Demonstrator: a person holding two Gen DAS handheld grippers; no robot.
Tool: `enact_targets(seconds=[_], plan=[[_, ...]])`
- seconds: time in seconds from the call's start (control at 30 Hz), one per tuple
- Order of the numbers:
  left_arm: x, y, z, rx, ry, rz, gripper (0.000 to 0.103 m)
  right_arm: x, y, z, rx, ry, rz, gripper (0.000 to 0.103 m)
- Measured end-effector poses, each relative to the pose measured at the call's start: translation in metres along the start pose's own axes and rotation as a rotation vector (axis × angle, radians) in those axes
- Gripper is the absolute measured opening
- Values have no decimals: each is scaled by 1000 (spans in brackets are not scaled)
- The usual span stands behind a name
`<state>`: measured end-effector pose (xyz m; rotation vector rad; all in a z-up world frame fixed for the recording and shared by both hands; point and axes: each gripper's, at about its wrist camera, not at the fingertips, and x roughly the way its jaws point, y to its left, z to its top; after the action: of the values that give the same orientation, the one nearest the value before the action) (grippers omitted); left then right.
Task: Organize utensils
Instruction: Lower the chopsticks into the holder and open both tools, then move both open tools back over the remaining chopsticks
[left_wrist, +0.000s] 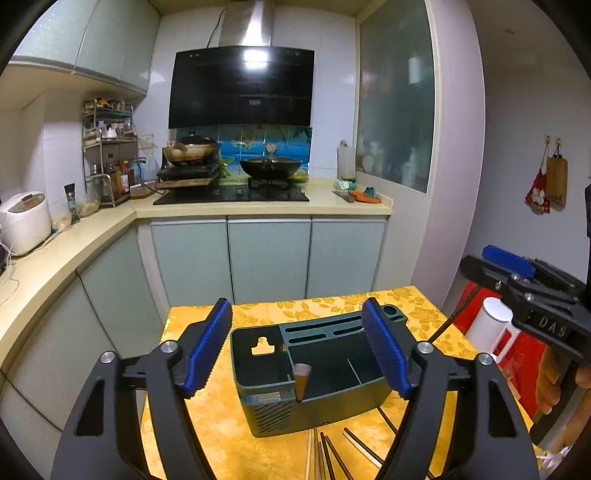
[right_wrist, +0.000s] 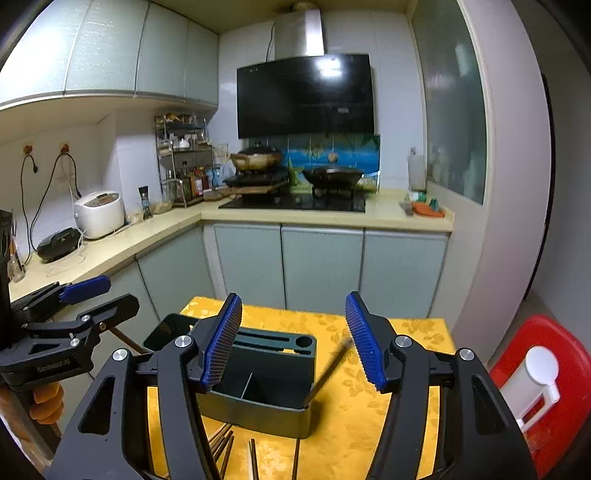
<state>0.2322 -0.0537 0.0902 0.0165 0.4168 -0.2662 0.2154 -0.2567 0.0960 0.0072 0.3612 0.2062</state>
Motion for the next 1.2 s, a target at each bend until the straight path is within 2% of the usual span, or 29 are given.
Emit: enact_targets(seconds=[0.2, 0.4, 0.57, 0.8, 1.0, 1.2], plan=[[-26, -5, -14, 35, -33, 10, 75, -34, -1, 4, -7, -70, -7, 60], [-44, -1, -42, 29, -18, 17, 75, -61, -9, -13, 0, -90, -11, 61], [-57, -2, -80, 62, -1, 53, 75, -74, -10, -49, -20, -64, -35, 62], [-67, -6, -131, 82, 54, 62, 75, -81, -6, -107, -17, 5, -53, 62], [-74, -5, -166, 63, 101, 65, 75, -89, -4, -143, 7, 35, -71, 62], [-77, -2, -197, 50, 151, 75, 75, -93, 2, -175, -26, 71, -126, 62]])
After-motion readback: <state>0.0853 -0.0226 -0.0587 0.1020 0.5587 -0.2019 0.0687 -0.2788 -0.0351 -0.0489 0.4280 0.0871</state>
